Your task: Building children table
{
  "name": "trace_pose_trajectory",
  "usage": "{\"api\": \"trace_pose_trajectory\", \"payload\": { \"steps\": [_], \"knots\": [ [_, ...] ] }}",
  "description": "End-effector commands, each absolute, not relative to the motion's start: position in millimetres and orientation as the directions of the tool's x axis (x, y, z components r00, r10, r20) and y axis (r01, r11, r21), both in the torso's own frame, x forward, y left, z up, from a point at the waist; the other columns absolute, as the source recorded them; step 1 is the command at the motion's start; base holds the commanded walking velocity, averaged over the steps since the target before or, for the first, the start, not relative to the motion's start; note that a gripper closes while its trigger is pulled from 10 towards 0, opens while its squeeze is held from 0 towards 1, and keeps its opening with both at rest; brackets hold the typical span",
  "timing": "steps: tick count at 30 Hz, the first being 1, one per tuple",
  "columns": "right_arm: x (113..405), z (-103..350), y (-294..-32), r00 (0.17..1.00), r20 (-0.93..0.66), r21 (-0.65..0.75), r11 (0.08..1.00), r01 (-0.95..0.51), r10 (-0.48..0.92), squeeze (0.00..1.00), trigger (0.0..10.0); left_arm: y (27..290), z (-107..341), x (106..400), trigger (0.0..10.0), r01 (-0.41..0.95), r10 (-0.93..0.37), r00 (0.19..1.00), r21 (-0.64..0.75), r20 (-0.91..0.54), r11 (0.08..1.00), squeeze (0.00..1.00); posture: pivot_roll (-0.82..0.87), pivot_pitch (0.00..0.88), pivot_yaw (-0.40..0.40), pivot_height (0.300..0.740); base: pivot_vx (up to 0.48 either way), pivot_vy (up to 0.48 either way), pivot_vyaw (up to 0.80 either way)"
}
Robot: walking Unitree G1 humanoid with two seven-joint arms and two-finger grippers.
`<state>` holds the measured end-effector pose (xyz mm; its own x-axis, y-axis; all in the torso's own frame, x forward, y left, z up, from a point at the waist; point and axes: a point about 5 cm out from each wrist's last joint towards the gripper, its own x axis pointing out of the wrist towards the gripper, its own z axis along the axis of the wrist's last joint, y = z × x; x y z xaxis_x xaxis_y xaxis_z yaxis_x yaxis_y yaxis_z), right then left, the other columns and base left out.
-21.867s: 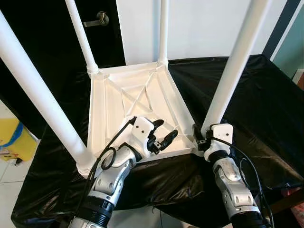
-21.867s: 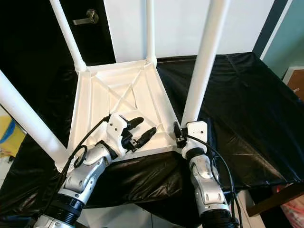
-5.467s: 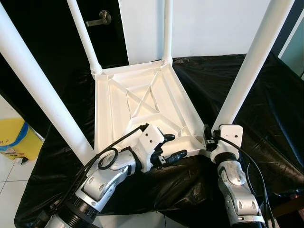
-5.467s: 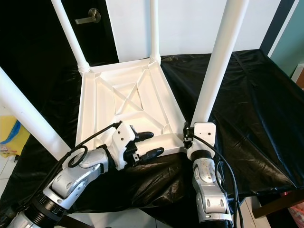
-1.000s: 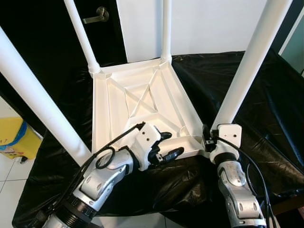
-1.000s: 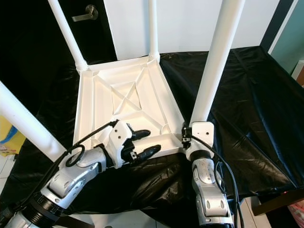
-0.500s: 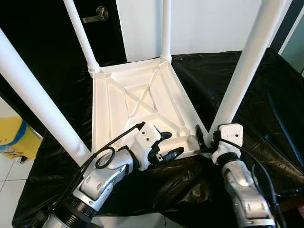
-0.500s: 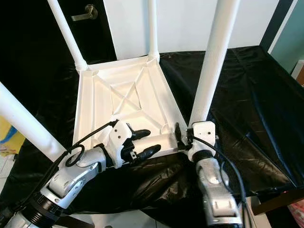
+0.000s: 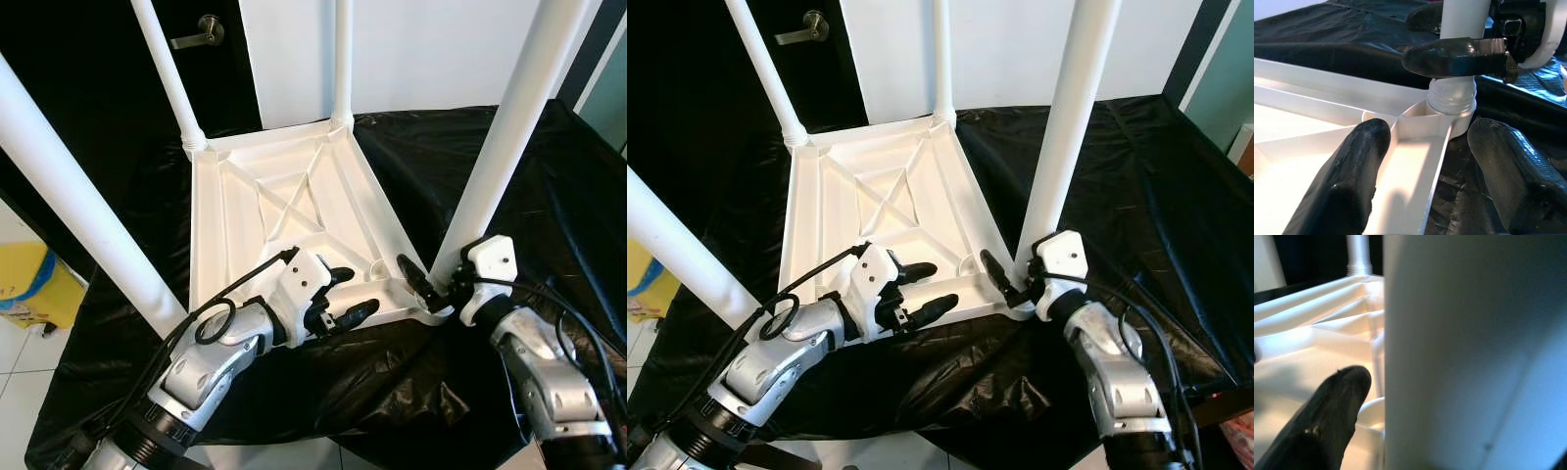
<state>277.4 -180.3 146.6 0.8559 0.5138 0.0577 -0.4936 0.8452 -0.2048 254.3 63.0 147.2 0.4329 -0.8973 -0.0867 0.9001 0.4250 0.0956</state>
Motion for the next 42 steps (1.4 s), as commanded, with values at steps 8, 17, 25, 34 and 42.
{"api": "trace_pose_trajectory", "payload": {
  "steps": [8,17,25,34,42],
  "knots": [
    [288,136,-187,0.805,-0.039,-0.245,0.776,-0.582,0.591,0.00,0.0,59,146,244,10.0,0.953,-0.947,0.301,0.081,-0.109,0.293,0.00,-0.13,0.038,0.029,0.740,0.000,0.000,0.00],
    [285,125,-191,0.784,-0.077,-0.215,0.758,-0.616,0.615,0.00,0.0,59,146,244,10.0,0.954,-0.948,0.298,0.080,-0.109,0.290,0.00,-0.14,0.036,0.030,0.740,0.000,0.000,0.00],
    [281,121,-188,0.839,-0.057,-0.154,0.826,-0.543,0.541,0.00,10.0,58,146,244,10.0,0.954,-0.949,0.297,0.079,-0.109,0.290,0.00,-0.14,0.032,0.023,0.740,0.000,0.000,0.00],
    [275,113,-177,0.959,-0.041,-0.136,0.950,-0.283,0.280,0.00,10.0,57,144,243,10.0,0.954,-0.948,0.298,0.078,-0.109,0.291,0.00,-0.15,0.026,0.018,0.740,0.000,0.000,0.00],
    [272,107,-173,0.993,-0.049,-0.092,0.990,-0.111,0.107,0.00,10.0,56,143,243,10.0,0.954,-0.949,0.296,0.079,-0.108,0.289,0.00,-0.15,0.027,0.014,0.740,0.000,0.000,0.00]
  ]
}}
